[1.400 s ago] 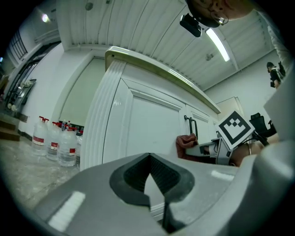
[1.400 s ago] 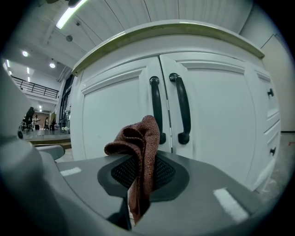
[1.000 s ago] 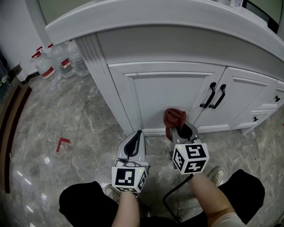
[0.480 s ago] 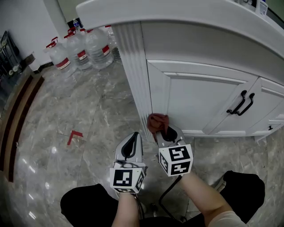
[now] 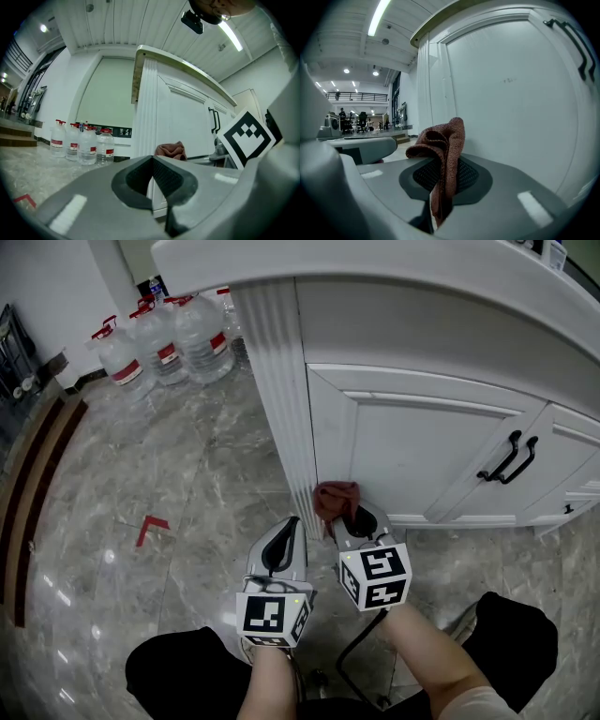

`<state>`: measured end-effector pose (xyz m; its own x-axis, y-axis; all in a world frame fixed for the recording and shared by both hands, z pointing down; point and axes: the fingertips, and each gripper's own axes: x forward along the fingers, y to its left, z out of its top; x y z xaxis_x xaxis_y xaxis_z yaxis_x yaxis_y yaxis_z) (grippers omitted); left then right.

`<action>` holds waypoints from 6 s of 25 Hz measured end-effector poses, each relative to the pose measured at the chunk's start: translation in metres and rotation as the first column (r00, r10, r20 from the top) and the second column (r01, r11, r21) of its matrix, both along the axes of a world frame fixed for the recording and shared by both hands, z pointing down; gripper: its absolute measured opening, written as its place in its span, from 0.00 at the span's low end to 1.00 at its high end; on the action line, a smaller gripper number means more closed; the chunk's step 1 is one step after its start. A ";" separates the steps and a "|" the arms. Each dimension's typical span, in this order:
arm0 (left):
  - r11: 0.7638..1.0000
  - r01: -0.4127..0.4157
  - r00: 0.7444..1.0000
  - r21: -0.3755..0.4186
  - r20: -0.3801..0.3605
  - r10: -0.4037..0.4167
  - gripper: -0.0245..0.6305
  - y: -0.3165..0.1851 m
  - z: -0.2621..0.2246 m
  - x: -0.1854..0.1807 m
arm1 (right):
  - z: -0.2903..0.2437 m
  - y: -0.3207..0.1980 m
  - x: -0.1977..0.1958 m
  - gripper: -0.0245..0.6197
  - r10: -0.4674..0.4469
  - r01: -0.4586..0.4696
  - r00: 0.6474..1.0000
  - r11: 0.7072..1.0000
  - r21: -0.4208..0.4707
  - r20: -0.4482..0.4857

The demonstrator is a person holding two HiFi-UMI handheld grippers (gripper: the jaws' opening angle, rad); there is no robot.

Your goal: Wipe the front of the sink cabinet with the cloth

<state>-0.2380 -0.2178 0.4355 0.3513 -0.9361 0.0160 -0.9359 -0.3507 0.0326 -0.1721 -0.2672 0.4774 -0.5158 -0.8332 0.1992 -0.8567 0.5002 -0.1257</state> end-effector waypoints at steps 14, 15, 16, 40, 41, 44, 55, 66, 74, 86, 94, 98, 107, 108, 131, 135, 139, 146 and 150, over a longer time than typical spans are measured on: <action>0.992 -0.129 0.992 0.005 0.002 0.129 0.04 -0.003 -0.003 0.086 | -0.003 0.003 0.121 0.17 0.173 -0.172 0.983 0.985 0.027 -0.062; 0.990 -0.139 0.990 0.004 0.004 0.139 0.04 -0.003 -0.003 0.092 | -0.003 0.003 0.131 0.17 0.189 -0.188 0.980 0.982 0.024 -0.060; 0.989 -0.147 0.989 0.003 0.006 0.147 0.04 -0.003 -0.003 0.097 | -0.003 0.004 0.141 0.17 0.204 -0.203 0.977 0.979 0.019 -0.055; 0.990 -0.132 0.991 -0.051 -0.017 0.131 0.04 0.008 0.036 0.100 | 0.015 0.027 0.187 0.16 0.277 -0.278 0.960 0.960 -0.039 -0.040; 0.991 -0.119 0.993 -0.058 -0.008 0.119 0.04 0.008 0.040 0.092 | 0.020 0.025 0.171 0.16 0.253 -0.254 0.967 0.965 -0.061 -0.025; 0.995 -0.072 0.997 -0.072 0.004 0.073 0.04 0.006 0.045 0.063 | 0.035 0.019 0.119 0.17 0.191 -0.188 0.981 0.974 -0.127 0.015; 0.996 0.031 1.000 -0.081 0.009 -0.030 0.04 -0.003 0.052 -0.021 | 0.076 0.001 -0.011 0.17 0.038 -0.033 0.999 0.981 -0.190 0.022; 0.996 -0.003 1.000 -0.092 0.006 0.004 0.04 -0.008 0.060 -0.010 | 0.097 -0.004 0.008 0.17 0.052 -0.049 0.999 0.980 -0.191 0.013; 0.993 -0.073 0.997 -0.088 0.015 0.075 0.04 -0.010 0.058 0.029 | 0.107 -0.005 0.071 0.17 0.155 -0.157 0.988 0.964 -0.212 -0.030; 0.986 -0.135 0.990 -0.098 0.027 0.138 0.04 -0.010 0.060 0.087 | 0.104 0.003 0.180 0.17 0.290 -0.290 0.956 0.928 -0.234 -0.033; 0.985 -0.145 0.989 -0.093 -0.037 0.142 0.04 -0.012 0.058 0.124 | 0.098 0.013 0.221 0.17 0.326 -0.342 0.939 0.915 -0.216 -0.108; 0.979 -0.190 0.981 -0.076 -0.042 0.187 0.04 -0.003 0.058 0.161 | 0.085 0.024 0.249 0.17 0.353 -0.363 0.932 0.914 -0.180 -0.089; 0.967 -0.256 0.967 0.013 0.028 0.255 0.04 0.013 0.008 0.221 | -0.032 0.043 0.265 0.17 0.300 -0.299 0.954 0.948 0.110 0.015; 0.967 -0.253 0.967 0.038 0.026 0.252 0.04 0.012 -0.007 0.224 | -0.049 0.045 0.263 0.17 0.284 -0.280 0.959 0.947 0.155 0.002; 0.930 -0.146 0.989 0.336 0.035 0.143 0.04 0.027 -0.177 0.309 | -0.262 0.034 0.319 0.17 0.068 -0.049 0.997 0.898 0.438 -0.029; 0.925 -0.164 0.987 0.342 0.052 0.155 0.04 0.030 -0.176 0.332 | -0.263 0.035 0.346 0.17 0.058 -0.047 0.998 0.903 0.427 -0.012; 0.930 -0.177 0.984 0.323 0.044 0.172 0.04 0.031 -0.167 0.351 | -0.260 0.038 0.384 0.17 0.111 -0.099 0.994 0.901 0.422 -0.004; 0.935 -0.170 0.984 0.311 -0.004 0.180 0.04 0.037 -0.157 0.372 | -0.256 0.042 0.459 0.17 0.228 -0.228 0.973 0.903 0.364 0.043; 0.944 -0.158 0.986 0.289 -0.011 0.168 0.04 0.042 -0.146 0.380 | -0.252 0.044 0.487 0.17 0.265 -0.276 0.961 0.901 0.336 0.077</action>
